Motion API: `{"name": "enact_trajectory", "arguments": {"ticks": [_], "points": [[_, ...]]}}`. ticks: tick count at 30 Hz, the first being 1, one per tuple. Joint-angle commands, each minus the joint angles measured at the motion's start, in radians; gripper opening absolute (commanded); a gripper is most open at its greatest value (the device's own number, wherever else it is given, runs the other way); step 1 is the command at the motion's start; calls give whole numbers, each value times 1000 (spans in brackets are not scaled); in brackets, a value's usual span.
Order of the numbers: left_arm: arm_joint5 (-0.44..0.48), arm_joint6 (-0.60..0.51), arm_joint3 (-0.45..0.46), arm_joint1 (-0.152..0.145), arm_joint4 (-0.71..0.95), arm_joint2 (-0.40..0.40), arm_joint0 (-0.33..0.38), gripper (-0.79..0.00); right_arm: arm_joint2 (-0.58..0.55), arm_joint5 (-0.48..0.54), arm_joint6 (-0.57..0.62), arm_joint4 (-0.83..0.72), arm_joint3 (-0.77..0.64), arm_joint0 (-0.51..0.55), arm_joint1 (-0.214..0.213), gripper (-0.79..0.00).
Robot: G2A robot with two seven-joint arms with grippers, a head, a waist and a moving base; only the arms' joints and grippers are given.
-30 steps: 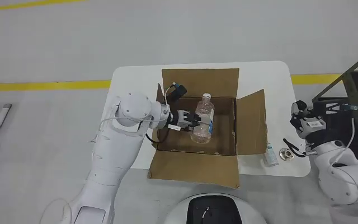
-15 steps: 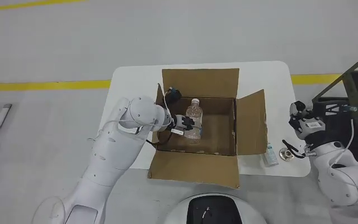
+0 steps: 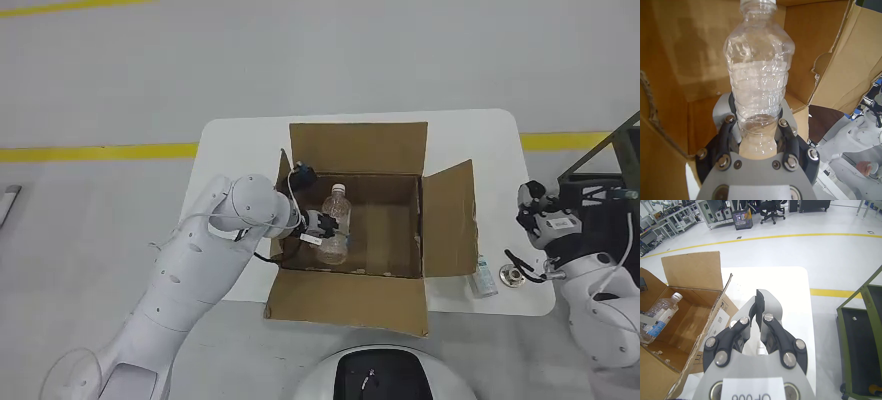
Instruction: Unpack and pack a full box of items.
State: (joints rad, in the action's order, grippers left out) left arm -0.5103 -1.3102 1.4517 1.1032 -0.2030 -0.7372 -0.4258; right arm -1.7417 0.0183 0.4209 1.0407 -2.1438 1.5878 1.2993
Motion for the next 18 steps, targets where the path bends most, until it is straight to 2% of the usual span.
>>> {"name": "enact_trajectory", "arguments": {"ticks": [1, 5, 9, 18], "points": [[0, 0, 0, 0, 0, 0, 0, -785, 0, -2, 0, -3, -1, 0, -1, -785], [7, 18, -4, 0, -19, 10, -13, -785, 3, -3, -1, -5, -2, -2, -2, -785], [0, 0, 5, 4, -106, 62, 13, -785, 3, -6, -4, -7, 0, -2, -3, -785], [12, -11, -56, -3, -203, 149, 63, -785, -5, -10, -8, -13, 1, 6, -6, -785]]}}
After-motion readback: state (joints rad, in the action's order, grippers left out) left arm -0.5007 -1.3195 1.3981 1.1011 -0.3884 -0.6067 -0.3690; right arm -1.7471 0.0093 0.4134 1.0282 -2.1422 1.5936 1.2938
